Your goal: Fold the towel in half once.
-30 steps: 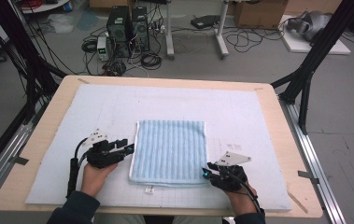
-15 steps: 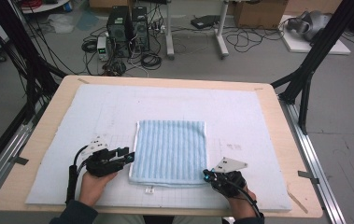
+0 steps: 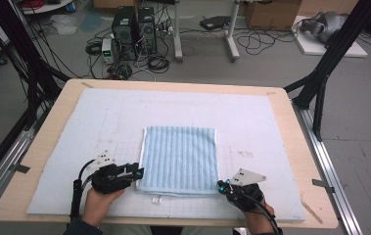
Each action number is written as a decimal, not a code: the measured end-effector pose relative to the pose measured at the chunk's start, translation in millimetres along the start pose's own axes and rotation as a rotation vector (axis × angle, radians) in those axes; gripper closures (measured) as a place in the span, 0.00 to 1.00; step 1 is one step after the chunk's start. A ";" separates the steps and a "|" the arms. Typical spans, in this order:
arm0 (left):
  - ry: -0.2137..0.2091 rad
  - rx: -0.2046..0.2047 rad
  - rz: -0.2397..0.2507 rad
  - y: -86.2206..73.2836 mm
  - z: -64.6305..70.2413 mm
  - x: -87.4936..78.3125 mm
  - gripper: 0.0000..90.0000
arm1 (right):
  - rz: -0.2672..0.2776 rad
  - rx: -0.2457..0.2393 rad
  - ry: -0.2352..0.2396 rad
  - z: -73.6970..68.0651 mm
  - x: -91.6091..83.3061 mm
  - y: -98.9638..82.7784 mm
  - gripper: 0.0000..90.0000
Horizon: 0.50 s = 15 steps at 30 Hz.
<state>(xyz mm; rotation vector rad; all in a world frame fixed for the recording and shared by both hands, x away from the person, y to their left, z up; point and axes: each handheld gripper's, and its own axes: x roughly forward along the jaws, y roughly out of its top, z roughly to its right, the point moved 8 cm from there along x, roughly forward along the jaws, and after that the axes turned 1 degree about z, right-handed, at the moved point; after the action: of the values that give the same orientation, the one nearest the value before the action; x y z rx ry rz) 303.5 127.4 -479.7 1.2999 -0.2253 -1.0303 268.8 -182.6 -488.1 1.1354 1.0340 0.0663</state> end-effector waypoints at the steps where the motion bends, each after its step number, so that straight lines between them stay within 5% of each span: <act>1: 0.001 -0.001 0.003 -0.7 -0.1 -0.3 0.69 | 0.010 0.007 0.000 0.3 -0.1 1.2 0.93; 4: 0.013 -0.007 0.022 -0.2 -1.7 -1.5 0.67 | 0.026 0.026 -0.005 3.8 -0.6 5.1 0.80; 9: 0.075 -0.011 0.067 7.0 -8.8 -6.4 0.44 | 0.061 0.087 -0.078 19.9 -2.5 13.2 0.44; 15: 0.078 -0.007 0.091 18.1 -17.2 -13.1 0.26 | 0.090 0.089 -0.131 39.4 -9.1 26.0 0.24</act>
<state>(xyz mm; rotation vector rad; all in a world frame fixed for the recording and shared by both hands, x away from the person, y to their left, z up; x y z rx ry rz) 316.5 147.1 -464.3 1.3095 -0.2191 -0.9007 302.7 -203.1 -460.9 1.2507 0.8765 0.0178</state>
